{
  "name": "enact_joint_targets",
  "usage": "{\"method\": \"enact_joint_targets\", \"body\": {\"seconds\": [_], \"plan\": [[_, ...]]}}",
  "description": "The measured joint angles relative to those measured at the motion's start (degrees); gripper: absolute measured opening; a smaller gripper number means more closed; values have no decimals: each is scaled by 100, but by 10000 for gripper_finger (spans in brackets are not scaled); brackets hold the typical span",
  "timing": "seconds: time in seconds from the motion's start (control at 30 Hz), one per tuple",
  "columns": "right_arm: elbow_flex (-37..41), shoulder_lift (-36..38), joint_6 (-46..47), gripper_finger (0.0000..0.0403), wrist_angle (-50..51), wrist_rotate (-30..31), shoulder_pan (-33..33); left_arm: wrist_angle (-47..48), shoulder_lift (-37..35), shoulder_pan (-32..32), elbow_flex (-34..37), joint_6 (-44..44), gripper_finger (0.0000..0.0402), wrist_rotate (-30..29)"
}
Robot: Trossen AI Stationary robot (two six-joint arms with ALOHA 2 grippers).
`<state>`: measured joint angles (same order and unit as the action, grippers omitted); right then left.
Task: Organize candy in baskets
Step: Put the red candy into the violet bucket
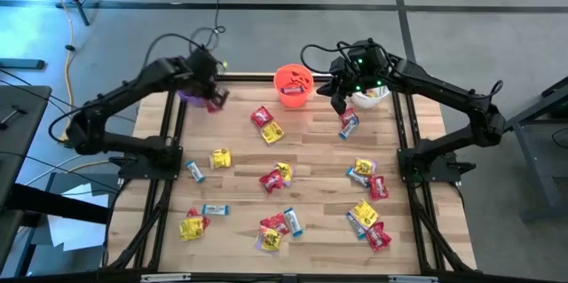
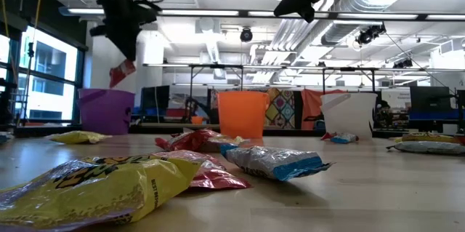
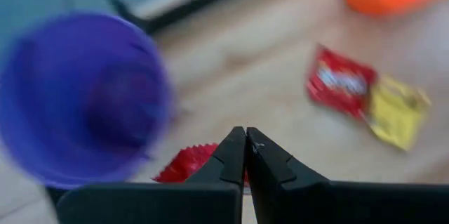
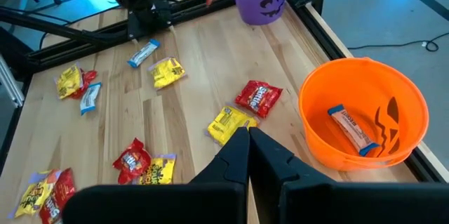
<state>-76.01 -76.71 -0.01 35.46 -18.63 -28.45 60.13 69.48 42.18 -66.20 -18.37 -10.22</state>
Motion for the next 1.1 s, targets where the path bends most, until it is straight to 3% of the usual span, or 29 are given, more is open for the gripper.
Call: {"method": "enact_joint_targets", "body": {"seconds": [0.17, 0.33, 0.9, 1.1], "plan": [[0, 0, 0, 0, -2, 0, 0, -169, 2, 799, -412, 228, 0, -626], [0, 0, 13, 0, 4, 0, 0, -357, 150, 1575, -453, 410, 0, -332], [0, 0, 6, 0, 2, 2, 105, 414, 1945, 1609, -450, 711, 0, -477], [0, 0, 13, 0, 2, 2, 190, 622, 2014, 1559, -504, 798, 0, -403]]}}
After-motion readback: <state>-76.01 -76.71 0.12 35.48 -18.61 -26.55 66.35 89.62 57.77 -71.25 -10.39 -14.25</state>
